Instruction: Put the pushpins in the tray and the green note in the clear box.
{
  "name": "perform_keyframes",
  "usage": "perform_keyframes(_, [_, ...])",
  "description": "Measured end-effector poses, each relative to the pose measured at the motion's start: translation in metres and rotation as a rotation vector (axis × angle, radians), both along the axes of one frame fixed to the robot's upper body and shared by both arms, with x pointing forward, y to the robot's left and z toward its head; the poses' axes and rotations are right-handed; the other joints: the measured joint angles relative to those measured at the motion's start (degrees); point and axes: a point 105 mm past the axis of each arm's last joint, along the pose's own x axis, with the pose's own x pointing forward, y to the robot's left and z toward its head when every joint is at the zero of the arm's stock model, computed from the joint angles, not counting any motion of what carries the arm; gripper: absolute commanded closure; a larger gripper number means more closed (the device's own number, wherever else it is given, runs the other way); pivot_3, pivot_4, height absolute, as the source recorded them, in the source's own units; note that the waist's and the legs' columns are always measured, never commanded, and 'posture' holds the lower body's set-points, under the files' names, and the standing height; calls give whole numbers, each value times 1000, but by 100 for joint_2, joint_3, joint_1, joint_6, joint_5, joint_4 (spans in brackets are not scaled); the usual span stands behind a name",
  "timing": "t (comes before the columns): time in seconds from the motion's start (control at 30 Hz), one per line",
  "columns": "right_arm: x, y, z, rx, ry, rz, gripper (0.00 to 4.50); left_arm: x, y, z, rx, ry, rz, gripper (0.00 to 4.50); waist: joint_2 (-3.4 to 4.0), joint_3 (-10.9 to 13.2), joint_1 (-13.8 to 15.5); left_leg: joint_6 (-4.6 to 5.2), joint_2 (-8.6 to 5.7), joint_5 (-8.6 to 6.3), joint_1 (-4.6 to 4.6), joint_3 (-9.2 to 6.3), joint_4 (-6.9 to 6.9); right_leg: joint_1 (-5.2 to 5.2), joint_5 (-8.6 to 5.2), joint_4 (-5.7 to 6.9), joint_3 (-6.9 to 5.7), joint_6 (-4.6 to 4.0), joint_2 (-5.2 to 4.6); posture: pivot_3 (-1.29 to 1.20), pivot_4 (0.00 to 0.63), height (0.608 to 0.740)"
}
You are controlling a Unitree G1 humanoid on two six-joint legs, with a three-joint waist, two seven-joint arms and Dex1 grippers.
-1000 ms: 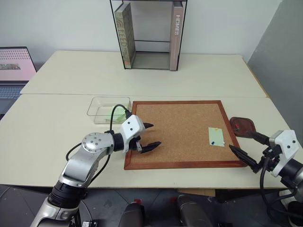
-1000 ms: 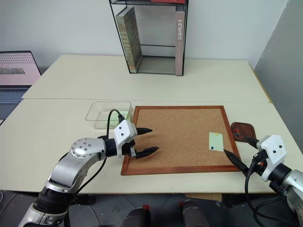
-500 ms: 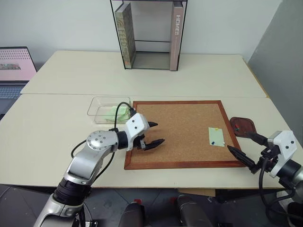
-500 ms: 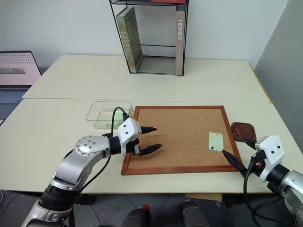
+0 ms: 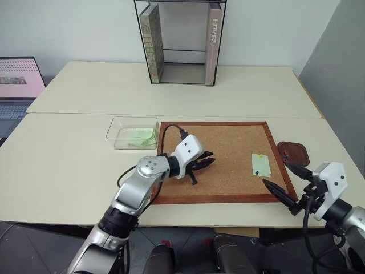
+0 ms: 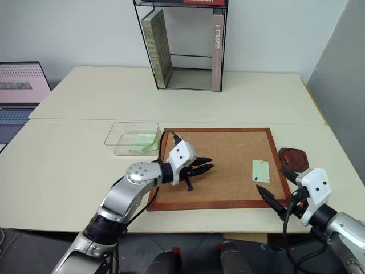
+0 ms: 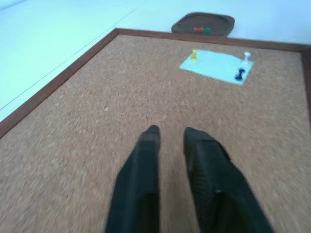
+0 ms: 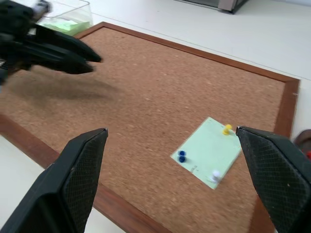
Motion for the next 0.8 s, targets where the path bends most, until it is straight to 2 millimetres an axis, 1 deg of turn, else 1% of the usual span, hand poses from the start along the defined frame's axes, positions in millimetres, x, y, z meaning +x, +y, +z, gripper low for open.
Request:
perform_keyframes(0.17, [5,5,-1,6,-8,-22,0,6,-14,-9,3,14,-21,4480,0,0,-3,0,-2,0,-2,-1,-3,0,0,-5,0,1,0,0,150,740])
perform_keyframes(0.3, [17,1,-3,-27,-12,-67,0,10,-25,-19,9,37,-41,4480,-1,0,3,0,-4,0,-3,-3,-2,2,1,-8,0,2,0,0,150,740])
perform_keyframes(0.37, [27,-3,-5,-44,-4,-95,0,11,-31,-26,23,52,-55,4480,-1,-1,0,0,-6,0,-3,0,-1,2,2,-10,4,4,-1,0,150,740])
perform_keyframes(0.47, [49,-11,-5,-48,-4,-136,0,12,-32,-39,47,73,-63,4480,-1,0,-23,0,-5,0,0,3,-1,2,4,-7,7,6,0,0,150,740])
perform_keyframes(0.5, [58,-15,-4,-52,-3,-148,0,12,-33,-39,50,69,-74,4480,0,-1,-19,1,-6,1,3,0,-2,5,4,-6,6,7,0,0,150,740])
perform_keyframes(0.6, [69,-19,-4,-57,3,-160,0,12,-34,-40,50,62,-85,4480,1,-3,-11,1,-6,1,5,-6,-4,10,9,-6,3,15,1,0,150,740])
perform_keyframes(0.67, [80,-23,-11,-59,36,-170,0,12,-35,-40,51,57,-87,4480,1,-3,-11,1,-8,0,2,-4,-4,11,14,-11,6,24,0,0,150,740])
perform_keyframes(0.8, [95,-27,-21,-54,80,-176,0,12,-34,-40,55,57,-91,4480,2,-3,-11,2,-9,0,4,-5,-5,11,18,-10,6,30,-1,0,150,740])
